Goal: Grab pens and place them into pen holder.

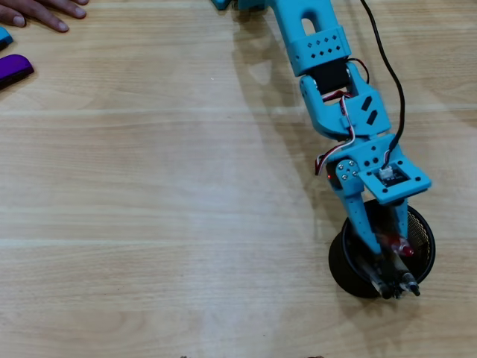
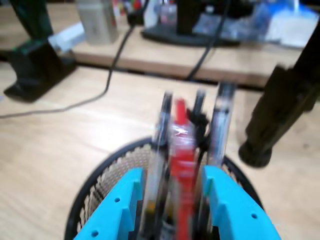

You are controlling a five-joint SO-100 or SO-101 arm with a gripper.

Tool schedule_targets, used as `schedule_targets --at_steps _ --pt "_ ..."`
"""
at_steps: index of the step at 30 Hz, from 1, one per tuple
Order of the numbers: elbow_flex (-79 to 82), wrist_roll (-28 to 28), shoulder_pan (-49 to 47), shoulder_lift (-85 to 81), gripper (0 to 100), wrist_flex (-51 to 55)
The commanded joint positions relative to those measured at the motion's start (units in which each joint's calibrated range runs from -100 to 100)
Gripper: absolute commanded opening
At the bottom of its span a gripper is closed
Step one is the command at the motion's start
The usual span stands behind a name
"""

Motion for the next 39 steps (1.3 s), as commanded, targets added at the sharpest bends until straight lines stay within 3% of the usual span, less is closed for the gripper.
schedule_targets --at_steps 1,3,7,9,15,19,21,30,35,39 --pt "-0.6 0.8 0.4 -2.1 14 -8.2" --pt "-2.8 1.2 0.6 -2.2 14 -8.0" --pt "-7.4 7.4 0.4 -7.3 14 -2.7" --pt "-9.0 10.9 0.2 -12.6 13 10.0" --pt "-8.5 25.6 1.1 -34.1 10 63.8" --pt "8.8 37.0 3.8 -51.0 11 84.1" --pt "22.6 39.7 4.2 -61.5 11 86.4" --pt "81.8 39.8 9.2 -107.4 11 82.9" --pt "98.1 40.3 5.4 -134.3 9 89.4" --pt "96.2 40.3 0.0 -132.4 5 89.9"
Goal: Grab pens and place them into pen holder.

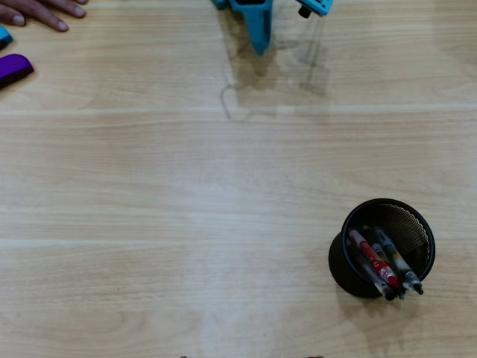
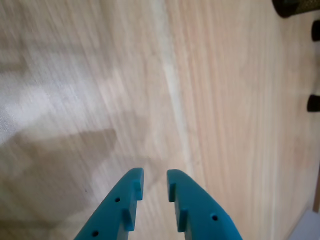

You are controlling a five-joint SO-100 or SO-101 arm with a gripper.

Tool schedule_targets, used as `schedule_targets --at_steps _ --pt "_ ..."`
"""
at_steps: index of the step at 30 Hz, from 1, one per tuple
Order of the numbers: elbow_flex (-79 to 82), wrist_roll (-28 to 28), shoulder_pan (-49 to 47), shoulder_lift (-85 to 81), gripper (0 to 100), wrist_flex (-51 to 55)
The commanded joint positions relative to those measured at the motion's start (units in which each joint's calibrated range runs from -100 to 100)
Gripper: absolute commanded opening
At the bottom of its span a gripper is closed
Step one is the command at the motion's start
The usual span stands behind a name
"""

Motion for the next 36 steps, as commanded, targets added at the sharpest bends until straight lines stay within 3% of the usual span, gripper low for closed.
schedule_targets --at_steps 1,5,11,36 --pt "0.6 0.2 -4.5 0.1 2 2.1" --pt "3.7 -0.3 -7.9 0.1 3 1.0" --pt "11.3 -1.3 -9.0 -1.1 3 -9.1" --pt "12.5 -2.8 -8.7 -2.4 3 -10.0"
